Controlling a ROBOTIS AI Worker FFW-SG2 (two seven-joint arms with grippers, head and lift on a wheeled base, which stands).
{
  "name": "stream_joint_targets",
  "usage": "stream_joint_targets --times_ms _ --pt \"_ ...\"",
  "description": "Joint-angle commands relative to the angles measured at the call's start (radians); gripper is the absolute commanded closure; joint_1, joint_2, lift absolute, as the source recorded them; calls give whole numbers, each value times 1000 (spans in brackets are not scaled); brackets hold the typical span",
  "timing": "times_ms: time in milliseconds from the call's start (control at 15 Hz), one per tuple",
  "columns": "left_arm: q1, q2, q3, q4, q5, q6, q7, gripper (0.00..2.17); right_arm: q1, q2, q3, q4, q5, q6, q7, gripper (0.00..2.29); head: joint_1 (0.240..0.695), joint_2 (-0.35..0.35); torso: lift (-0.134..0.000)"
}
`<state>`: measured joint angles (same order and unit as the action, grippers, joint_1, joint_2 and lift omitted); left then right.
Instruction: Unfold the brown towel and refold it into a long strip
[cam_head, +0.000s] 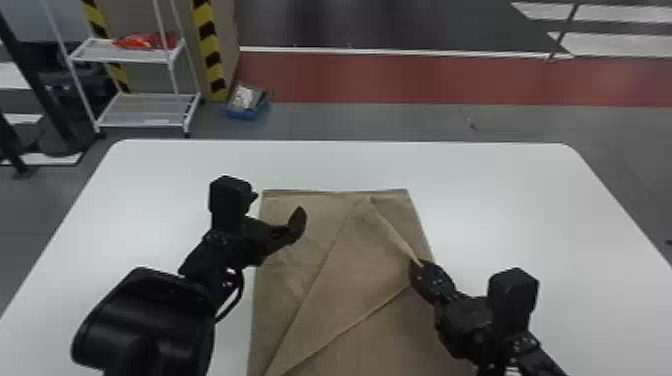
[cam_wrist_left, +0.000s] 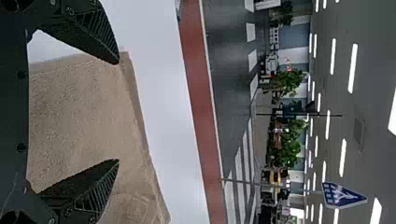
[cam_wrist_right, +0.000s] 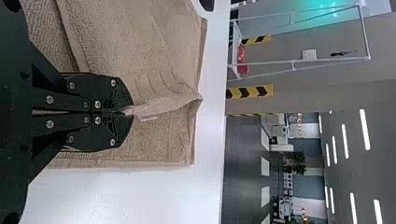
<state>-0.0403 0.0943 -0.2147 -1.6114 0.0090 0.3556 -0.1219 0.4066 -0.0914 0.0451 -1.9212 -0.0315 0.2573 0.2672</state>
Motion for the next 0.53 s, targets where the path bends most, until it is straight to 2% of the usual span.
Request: stream_joint_targets --times_ms 0,467 --pt "-82 -1 5 107 8 -7 -4 157 20 -1 -8 -21 -1 0 1 1328 695 -49 -123" --pt "-270 -4 18 400 66 -56 -28 215 35 1 -4 -45 13 6 1 1328 695 -27 -123"
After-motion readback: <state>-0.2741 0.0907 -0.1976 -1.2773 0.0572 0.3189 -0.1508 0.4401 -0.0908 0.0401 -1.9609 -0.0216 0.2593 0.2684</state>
